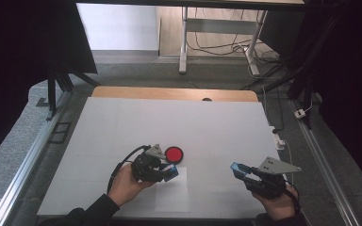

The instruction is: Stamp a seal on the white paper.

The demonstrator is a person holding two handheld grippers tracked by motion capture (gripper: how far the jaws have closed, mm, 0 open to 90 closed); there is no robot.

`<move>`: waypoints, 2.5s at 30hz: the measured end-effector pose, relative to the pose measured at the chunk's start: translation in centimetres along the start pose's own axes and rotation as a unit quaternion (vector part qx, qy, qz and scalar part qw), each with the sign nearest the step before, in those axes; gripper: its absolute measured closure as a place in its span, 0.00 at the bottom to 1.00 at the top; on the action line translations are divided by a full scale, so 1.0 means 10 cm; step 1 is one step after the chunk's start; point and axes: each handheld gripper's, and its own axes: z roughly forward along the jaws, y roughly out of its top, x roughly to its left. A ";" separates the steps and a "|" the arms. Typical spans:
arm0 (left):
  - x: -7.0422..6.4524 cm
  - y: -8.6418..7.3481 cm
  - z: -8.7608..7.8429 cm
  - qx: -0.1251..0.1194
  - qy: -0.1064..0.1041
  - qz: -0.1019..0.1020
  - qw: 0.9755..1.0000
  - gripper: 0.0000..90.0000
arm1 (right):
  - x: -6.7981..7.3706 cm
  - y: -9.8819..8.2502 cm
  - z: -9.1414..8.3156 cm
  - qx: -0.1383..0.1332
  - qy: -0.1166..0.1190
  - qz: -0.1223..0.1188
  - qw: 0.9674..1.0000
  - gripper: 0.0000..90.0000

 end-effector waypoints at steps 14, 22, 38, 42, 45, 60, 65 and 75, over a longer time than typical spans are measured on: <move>-0.01 -0.02 0.19 0.022 0.007 0.009 1.000 0.77 | 0.00 0.00 0.00 0.002 0.001 0.001 1.000 0.77; 0.01 -0.04 0.26 0.033 0.013 0.010 0.999 0.77 | 0.00 0.00 0.00 0.002 0.002 0.001 1.000 0.77; 0.02 -0.07 0.37 0.043 0.021 0.012 0.999 0.77 | 0.00 0.00 0.00 0.002 0.002 0.001 1.000 0.77; -0.01 -0.08 0.37 0.043 0.028 0.022 0.998 0.78 | 0.00 0.00 0.01 0.002 0.002 0.001 1.000 0.77; -0.02 -0.10 0.37 0.036 0.031 0.018 0.999 0.78 | 0.00 0.00 0.01 0.003 0.001 0.001 1.000 0.77; 0.01 -0.10 0.38 0.035 0.023 0.006 0.999 0.78 | 0.00 0.00 0.01 0.003 0.001 0.002 1.000 0.77; 0.02 -0.10 0.38 0.038 0.020 0.003 0.999 0.78 | 0.01 0.00 0.01 0.004 0.000 0.001 1.000 0.77; 0.01 -0.10 0.38 0.037 0.023 0.003 0.999 0.78 | 0.01 0.00 0.01 0.004 0.000 0.001 1.000 0.77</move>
